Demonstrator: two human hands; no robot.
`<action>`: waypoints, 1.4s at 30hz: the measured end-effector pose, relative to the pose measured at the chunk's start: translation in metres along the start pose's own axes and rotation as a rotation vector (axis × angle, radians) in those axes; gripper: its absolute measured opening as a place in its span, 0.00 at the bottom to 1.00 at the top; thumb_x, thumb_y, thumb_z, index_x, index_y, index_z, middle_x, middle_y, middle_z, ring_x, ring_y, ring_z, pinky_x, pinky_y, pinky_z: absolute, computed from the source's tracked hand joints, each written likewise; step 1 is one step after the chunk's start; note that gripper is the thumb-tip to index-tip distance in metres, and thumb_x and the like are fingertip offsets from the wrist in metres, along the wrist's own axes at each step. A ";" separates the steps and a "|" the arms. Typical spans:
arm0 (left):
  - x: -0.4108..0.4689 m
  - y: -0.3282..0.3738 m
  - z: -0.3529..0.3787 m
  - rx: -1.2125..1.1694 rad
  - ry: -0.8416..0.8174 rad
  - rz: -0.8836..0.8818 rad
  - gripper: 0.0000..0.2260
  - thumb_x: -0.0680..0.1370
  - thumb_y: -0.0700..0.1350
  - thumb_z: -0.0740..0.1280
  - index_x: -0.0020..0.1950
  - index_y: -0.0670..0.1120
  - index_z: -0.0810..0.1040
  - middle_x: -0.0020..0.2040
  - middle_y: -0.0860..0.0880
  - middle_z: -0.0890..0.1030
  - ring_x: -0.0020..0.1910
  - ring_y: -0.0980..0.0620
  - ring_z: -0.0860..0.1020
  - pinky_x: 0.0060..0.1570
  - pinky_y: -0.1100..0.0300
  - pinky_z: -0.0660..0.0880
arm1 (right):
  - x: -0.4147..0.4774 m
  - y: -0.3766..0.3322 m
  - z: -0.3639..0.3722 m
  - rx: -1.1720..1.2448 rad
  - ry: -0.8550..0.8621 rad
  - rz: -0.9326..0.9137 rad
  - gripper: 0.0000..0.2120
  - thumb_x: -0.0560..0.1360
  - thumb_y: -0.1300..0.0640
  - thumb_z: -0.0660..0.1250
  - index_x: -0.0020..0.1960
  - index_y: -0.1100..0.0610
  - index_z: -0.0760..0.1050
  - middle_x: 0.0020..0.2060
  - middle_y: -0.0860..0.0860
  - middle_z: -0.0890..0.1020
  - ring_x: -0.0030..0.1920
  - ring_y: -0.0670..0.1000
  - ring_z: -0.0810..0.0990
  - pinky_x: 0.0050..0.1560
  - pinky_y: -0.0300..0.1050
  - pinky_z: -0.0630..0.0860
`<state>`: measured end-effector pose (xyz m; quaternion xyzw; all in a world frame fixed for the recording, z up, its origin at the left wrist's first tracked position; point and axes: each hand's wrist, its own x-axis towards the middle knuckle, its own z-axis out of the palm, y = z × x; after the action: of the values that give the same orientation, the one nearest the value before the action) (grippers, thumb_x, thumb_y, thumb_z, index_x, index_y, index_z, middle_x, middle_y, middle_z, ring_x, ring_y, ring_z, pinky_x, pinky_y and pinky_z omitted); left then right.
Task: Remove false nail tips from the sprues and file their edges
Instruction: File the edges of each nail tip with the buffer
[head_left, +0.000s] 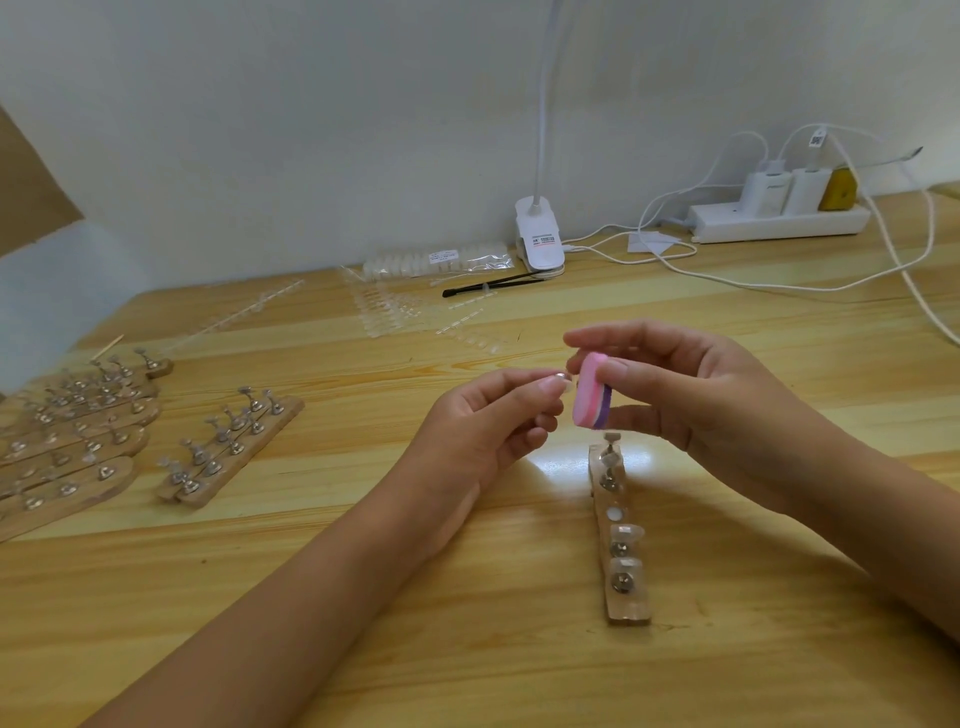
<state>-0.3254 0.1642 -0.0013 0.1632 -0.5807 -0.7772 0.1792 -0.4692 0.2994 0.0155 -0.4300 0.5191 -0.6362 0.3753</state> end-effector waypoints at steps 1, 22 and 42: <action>0.000 0.000 0.000 0.004 0.006 0.004 0.07 0.71 0.47 0.76 0.48 0.47 0.86 0.39 0.52 0.81 0.37 0.59 0.78 0.41 0.69 0.76 | 0.000 -0.001 -0.001 0.000 0.001 -0.001 0.14 0.69 0.53 0.75 0.54 0.53 0.84 0.50 0.54 0.85 0.51 0.52 0.85 0.48 0.39 0.80; -0.003 -0.001 0.001 0.219 0.078 0.087 0.06 0.70 0.52 0.73 0.44 0.53 0.87 0.33 0.55 0.76 0.33 0.59 0.73 0.39 0.67 0.74 | -0.001 0.001 0.005 -0.036 -0.017 0.000 0.14 0.69 0.53 0.72 0.52 0.59 0.81 0.45 0.55 0.86 0.48 0.53 0.86 0.47 0.40 0.81; -0.004 0.001 0.004 0.181 0.085 0.142 0.05 0.69 0.52 0.73 0.40 0.52 0.86 0.31 0.56 0.74 0.31 0.59 0.71 0.37 0.68 0.74 | -0.005 -0.004 0.010 0.048 0.098 -0.076 0.14 0.68 0.54 0.72 0.51 0.60 0.79 0.43 0.53 0.86 0.47 0.52 0.86 0.47 0.40 0.81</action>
<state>-0.3240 0.1691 0.0012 0.1703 -0.6504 -0.6993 0.2427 -0.4582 0.3009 0.0196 -0.4088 0.5047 -0.6826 0.3350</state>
